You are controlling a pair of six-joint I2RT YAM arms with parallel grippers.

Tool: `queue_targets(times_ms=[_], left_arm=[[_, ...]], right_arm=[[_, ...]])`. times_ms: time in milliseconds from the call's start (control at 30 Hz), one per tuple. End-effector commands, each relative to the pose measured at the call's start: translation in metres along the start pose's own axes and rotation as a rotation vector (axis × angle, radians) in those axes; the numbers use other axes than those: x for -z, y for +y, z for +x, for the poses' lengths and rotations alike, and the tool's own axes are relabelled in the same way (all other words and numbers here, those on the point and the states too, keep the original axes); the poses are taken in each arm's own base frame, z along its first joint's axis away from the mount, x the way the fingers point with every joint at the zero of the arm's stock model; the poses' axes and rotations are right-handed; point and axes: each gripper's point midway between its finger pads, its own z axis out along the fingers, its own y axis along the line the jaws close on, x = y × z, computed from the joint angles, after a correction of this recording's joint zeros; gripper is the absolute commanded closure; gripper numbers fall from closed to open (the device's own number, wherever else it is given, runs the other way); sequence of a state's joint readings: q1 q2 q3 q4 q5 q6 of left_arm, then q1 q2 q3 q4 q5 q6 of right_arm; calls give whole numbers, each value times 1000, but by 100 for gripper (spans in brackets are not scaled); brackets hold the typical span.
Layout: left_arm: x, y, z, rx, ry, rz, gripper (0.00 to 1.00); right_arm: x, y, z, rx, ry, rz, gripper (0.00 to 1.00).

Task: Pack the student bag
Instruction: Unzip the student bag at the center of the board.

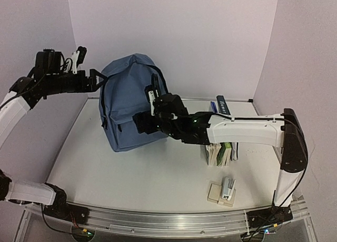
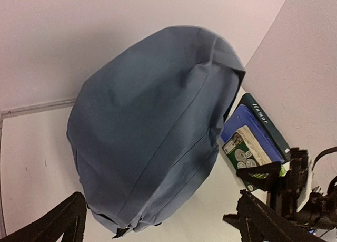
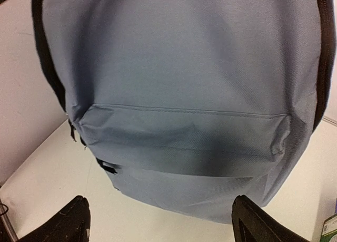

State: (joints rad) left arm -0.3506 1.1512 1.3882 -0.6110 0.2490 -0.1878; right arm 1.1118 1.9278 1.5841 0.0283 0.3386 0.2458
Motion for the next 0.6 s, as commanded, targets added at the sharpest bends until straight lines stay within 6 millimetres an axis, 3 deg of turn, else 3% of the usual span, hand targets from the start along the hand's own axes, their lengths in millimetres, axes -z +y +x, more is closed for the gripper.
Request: queue_targets(times_ms=[0,67,200,333,433,567], left_arm=[[-7,40,60,83,46,-145,0],[-4,39,87,100,37,-106,1],[0,35,117,97,-14,-37,0],[-17,53,146,123,28,-74,9],[-33,67,154,152,45,-77,22],[-41,75,147,174,24,-45,36]], right_arm=[[14,-26,-39,-87,-71,24,11],[18,-34,-37,-115,-63,17,11],[28,-46,-37,-144,-63,16,12],[37,-51,-39,-164,-70,12,12],[42,-52,-39,-183,-74,0,13],[49,-53,-41,-198,-81,-7,13]])
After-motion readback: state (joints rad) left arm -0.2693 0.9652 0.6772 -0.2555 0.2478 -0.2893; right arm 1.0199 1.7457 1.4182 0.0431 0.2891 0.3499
